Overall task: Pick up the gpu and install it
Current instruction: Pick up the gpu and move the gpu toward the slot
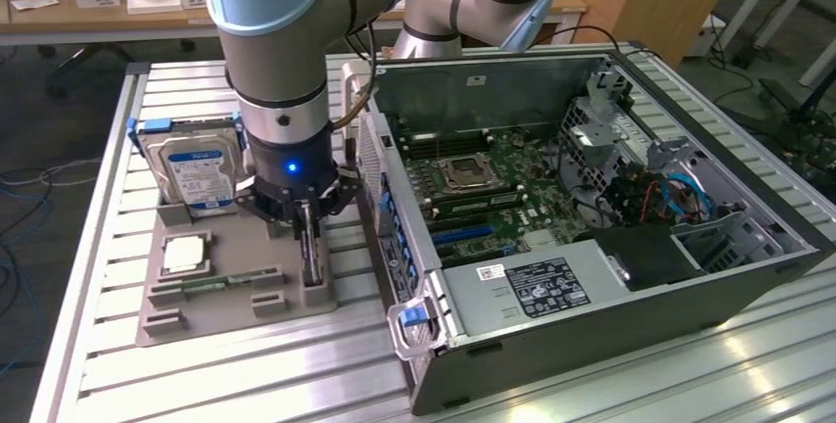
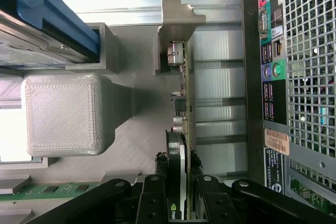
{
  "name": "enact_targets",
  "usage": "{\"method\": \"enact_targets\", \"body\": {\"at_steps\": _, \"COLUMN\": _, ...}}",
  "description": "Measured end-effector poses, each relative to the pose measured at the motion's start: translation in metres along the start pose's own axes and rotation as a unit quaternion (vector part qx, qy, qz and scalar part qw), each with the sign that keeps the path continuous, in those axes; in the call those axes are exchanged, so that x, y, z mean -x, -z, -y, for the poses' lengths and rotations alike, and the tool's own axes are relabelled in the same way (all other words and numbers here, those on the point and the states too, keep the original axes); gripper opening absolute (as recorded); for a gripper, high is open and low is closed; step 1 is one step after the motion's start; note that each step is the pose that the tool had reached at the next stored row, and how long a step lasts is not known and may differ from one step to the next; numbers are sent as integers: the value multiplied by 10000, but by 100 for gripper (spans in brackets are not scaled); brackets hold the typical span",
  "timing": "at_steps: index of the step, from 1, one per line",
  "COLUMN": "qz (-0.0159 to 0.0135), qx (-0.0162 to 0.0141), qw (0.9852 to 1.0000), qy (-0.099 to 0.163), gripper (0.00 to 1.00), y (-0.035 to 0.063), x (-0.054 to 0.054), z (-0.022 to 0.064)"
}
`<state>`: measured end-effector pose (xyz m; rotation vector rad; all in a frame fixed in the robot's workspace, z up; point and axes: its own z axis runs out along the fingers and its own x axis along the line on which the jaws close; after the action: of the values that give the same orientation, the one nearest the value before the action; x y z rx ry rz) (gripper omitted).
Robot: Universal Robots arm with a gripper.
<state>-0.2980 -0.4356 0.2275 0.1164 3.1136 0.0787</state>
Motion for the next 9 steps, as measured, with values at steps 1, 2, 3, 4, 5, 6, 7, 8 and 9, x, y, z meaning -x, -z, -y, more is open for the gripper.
{"method": "enact_targets", "body": {"at_steps": 1, "qz": 0, "qx": 0, "qw": 10000, "qy": 0, "gripper": 27, "y": 0, "x": 0, "z": 0}}
{"method": "enact_targets", "body": {"at_steps": 2, "qz": 0, "qx": 0, "qw": 10000, "qy": 0, "gripper": 27, "y": 0, "x": 0, "z": 0}}
{"method": "enact_targets", "body": {"at_steps": 3, "qz": 0, "qx": 0, "qw": 10000, "qy": 0, "gripper": 27, "y": 0, "x": 0, "z": 0}}
{"method": "enact_targets", "body": {"at_steps": 4, "qz": 0, "qx": 0, "qw": 10000, "qy": 0, "gripper": 27, "y": 0, "x": 0, "z": 0}}
{"method": "enact_targets", "body": {"at_steps": 5, "qz": 0, "qx": 0, "qw": 10000, "qy": 0, "gripper": 27, "y": 0, "x": 0, "z": 0}}
{"method": "enact_targets", "body": {"at_steps": 6, "qz": 1, "qx": 1, "qw": 10000, "qy": 0, "gripper": 27, "y": 0, "x": -1, "z": 0}}
{"method": "enact_targets", "body": {"at_steps": 7, "qz": 2, "qx": 1, "qw": 10000, "qy": 0, "gripper": 27, "y": 3, "x": -1, "z": 0}}
{"method": "enact_targets", "body": {"at_steps": 8, "qz": 1, "qx": 0, "qw": 10000, "qy": 0, "gripper": 27, "y": 13, "x": -1, "z": 0}}
{"method": "enact_targets", "body": {"at_steps": 9, "qz": 0, "qx": 0, "qw": 10000, "qy": 0, "gripper": 27, "y": 28, "x": -1, "z": -1}}
